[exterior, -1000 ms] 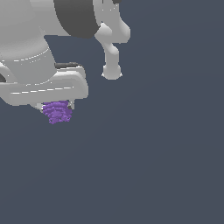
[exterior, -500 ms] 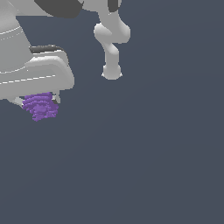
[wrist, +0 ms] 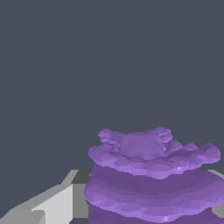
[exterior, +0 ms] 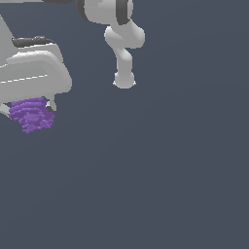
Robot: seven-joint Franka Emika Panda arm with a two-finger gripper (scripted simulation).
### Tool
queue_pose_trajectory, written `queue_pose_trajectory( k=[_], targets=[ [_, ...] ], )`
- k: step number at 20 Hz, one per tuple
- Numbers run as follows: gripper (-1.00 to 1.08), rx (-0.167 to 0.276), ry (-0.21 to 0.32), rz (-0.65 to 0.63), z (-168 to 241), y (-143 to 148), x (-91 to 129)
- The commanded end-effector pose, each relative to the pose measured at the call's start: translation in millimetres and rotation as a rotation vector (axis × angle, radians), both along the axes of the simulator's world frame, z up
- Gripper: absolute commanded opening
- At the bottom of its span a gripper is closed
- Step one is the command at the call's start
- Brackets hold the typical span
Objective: Pick up the object and move it to a goal position.
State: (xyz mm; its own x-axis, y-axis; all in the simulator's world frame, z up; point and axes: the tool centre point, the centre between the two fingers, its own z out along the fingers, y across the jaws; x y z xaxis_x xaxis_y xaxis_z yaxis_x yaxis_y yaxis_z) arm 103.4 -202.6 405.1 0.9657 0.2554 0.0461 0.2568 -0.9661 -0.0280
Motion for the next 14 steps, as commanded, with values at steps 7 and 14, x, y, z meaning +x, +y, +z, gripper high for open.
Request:
queue_pose_trajectory(
  k=[7,14],
  targets=[
    [-1.0,0.001,-0.001,0.016,7.1,-4.6,3.5],
    [-1.0,0.001,-0.001,0.019,8.3,-5.5,4.2]
  ],
)
